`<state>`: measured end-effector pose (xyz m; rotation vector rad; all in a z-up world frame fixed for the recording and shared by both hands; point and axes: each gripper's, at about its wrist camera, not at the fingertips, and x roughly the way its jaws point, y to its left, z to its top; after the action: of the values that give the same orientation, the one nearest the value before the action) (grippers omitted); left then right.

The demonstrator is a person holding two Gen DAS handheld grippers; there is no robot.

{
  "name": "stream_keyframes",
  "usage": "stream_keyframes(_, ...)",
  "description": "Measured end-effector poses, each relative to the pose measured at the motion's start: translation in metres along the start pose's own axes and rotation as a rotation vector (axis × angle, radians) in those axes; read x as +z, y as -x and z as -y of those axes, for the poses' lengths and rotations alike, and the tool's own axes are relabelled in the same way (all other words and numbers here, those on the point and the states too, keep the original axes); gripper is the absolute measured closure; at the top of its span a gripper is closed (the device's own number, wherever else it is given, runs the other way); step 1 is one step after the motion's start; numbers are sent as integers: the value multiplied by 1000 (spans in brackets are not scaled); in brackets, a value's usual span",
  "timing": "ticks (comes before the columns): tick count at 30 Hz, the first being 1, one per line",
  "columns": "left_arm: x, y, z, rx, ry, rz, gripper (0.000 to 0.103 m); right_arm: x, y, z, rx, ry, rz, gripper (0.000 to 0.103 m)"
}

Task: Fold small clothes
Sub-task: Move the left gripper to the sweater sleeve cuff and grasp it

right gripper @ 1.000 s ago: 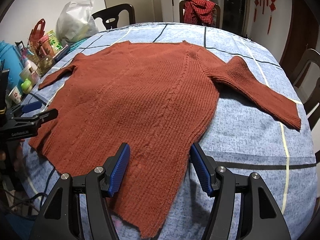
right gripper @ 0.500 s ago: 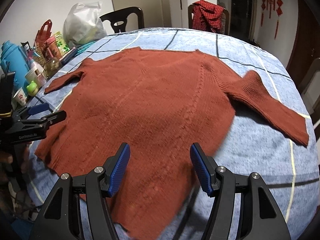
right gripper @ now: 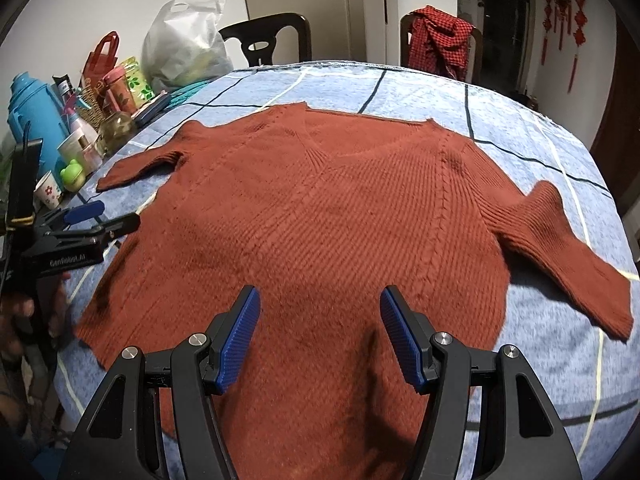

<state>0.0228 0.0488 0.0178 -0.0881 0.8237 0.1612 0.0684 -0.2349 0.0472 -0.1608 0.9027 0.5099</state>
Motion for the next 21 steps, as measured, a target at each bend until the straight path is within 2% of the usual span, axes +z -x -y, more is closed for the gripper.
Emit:
stream_keyframes(3,7,-5,-17,19,40,11,6,6,-4,1,13,-1,-2,40)
stream_keyframes(7,13,-15,-39,24,100,3,14,16,-12,-1,21,13,-9,40)
stream_keyframes(16,18,-31,-92,23,280,-13,14,31,-28,-16,58,67,-15,40)
stream_keyframes(21,21,-36,-109,26,346,-8,14,40,-29,-17,64,80,0,40)
